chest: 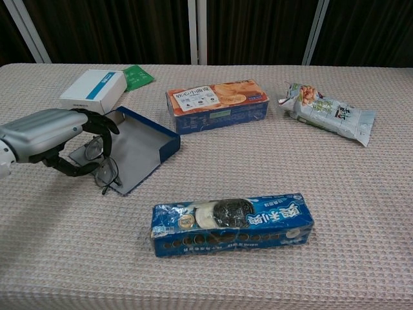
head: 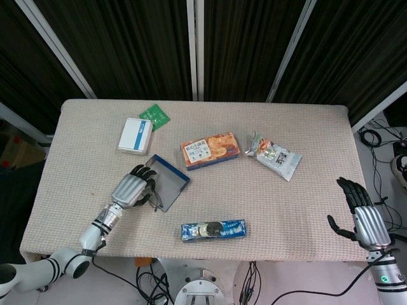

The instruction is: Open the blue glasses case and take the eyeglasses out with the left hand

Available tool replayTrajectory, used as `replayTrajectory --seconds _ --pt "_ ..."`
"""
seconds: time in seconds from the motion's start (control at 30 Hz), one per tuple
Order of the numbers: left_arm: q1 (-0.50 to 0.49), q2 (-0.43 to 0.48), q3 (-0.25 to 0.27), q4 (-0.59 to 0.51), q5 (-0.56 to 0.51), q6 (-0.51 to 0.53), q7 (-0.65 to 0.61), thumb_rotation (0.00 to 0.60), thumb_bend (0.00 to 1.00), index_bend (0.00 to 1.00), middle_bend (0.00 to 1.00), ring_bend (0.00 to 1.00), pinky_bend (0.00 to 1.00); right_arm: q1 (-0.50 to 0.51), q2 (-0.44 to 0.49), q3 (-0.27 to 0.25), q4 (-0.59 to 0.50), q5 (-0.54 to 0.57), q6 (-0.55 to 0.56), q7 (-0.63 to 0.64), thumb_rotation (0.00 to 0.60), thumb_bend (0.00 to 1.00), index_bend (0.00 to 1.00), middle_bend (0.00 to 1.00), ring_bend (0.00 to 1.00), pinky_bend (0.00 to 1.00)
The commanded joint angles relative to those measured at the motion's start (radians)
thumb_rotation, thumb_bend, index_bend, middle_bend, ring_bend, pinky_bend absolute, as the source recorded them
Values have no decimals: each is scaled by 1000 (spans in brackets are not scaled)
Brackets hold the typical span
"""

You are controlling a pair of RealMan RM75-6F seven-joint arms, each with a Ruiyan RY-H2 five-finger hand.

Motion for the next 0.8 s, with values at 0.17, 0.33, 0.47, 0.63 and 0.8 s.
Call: replayTrajectory --seconds 0.17,0.33,0.47,0.63,0.8 --pt "3 -1 -1 4 -7 1 -14 600 498 569 206 119 112 2 -1 -1 -2 -1 -4 -3 600 305 9 50 0 0" --pt "13 2 7 -8 -4 13 -19 600 568 634 232 119 112 2 0 1 -5 -3 -1 -3 600 305 9 49 0 0" --pt "31 17 17 -46 -5 30 -26 600 576 641 241 119 112 2 2 1 -5 -7 0 -2 600 304 9 49 0 0" --pt "66 66 34 -136 6 77 -17 600 589 641 246 119 112 3 1 0 1 -8 0 4 600 303 9 49 0 0" --pt "94 150 62 -279 -1 83 33 600 594 636 247 119 112 6 -3 0 8 -11 -1 9 600 303 9 49 0 0"
